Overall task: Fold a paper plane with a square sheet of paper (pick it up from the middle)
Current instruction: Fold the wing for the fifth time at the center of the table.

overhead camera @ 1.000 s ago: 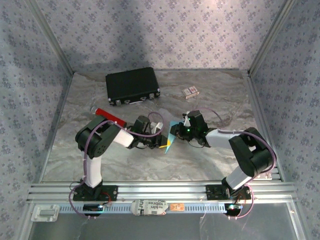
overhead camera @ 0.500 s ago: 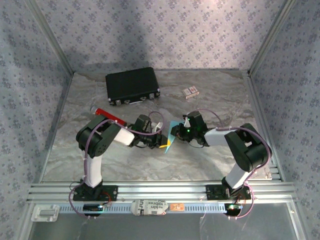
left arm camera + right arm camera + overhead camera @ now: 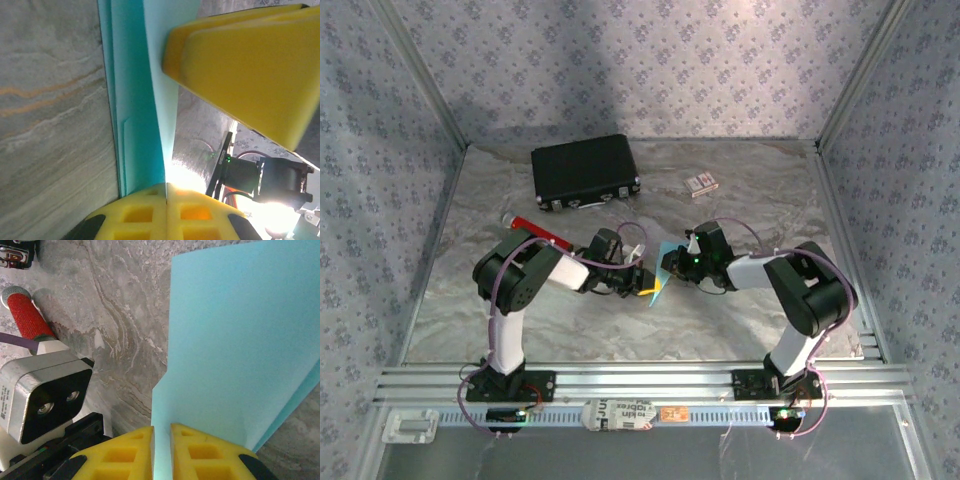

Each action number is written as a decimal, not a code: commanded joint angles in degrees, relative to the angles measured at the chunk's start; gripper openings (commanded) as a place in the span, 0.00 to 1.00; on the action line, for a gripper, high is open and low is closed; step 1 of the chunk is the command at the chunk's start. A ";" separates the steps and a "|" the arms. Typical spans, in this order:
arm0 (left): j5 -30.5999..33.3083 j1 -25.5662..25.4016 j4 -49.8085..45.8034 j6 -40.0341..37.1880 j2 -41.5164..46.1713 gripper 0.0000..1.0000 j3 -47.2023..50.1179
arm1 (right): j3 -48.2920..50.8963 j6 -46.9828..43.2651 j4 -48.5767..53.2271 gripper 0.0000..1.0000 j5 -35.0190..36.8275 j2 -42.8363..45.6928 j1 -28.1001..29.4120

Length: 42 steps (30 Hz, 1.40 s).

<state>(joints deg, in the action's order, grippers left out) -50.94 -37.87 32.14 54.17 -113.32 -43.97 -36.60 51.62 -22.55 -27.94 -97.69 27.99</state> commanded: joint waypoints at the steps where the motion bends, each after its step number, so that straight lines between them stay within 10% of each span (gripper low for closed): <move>1: 4.24 1.02 -6.51 -1.42 -4.17 0.00 1.32 | -1.49 0.41 0.17 0.17 -0.72 -1.51 -0.47; 15: 3.46 1.41 -11.33 -3.37 -1.74 0.14 1.12 | -1.61 1.02 5.32 0.14 1.15 -4.99 -0.76; 42: 1.14 -1.34 -33.15 -17.30 3.45 0.02 -3.68 | -2.10 1.38 6.81 0.14 2.04 -6.15 -0.58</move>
<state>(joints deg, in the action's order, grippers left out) -49.50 -38.26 8.88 39.00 -109.89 -49.10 -38.85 53.04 -20.78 -29.43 -100.82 27.51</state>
